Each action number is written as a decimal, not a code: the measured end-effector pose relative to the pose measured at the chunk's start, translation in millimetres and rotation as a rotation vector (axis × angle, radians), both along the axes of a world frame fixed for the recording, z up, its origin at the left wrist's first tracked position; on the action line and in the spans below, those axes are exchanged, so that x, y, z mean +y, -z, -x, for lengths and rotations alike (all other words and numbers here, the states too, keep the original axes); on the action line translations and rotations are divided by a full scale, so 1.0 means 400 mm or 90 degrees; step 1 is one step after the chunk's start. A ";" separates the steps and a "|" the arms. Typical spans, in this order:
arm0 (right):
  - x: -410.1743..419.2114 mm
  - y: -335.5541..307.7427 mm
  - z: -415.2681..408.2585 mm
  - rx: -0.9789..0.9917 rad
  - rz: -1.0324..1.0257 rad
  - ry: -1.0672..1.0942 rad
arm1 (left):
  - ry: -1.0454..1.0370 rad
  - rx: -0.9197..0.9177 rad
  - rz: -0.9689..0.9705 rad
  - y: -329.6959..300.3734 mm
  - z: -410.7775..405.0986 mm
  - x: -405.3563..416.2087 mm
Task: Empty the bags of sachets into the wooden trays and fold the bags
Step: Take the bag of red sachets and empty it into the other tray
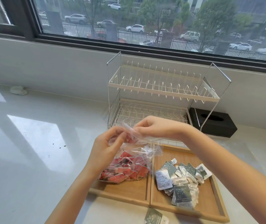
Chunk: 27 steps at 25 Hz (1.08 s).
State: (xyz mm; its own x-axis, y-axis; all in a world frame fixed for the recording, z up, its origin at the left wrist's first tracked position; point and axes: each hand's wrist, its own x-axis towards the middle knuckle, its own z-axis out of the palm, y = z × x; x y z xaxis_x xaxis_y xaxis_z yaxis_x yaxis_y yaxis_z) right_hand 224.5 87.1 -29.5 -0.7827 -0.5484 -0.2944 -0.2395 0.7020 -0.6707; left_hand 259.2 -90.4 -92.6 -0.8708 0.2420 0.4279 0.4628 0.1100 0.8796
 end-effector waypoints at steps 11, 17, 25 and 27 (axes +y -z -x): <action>0.028 0.033 -0.027 -0.234 0.213 0.013 | -0.015 -0.019 0.046 0.005 -0.003 0.022; 0.012 0.013 -0.043 -0.117 0.138 0.087 | -0.001 -0.061 0.020 -0.003 -0.008 0.015; -0.027 0.015 -0.083 0.161 0.155 0.209 | -0.023 -0.136 -0.050 -0.007 -0.008 -0.002; -0.034 0.018 -0.092 0.184 0.186 0.216 | -0.013 -0.128 -0.047 -0.014 -0.011 -0.007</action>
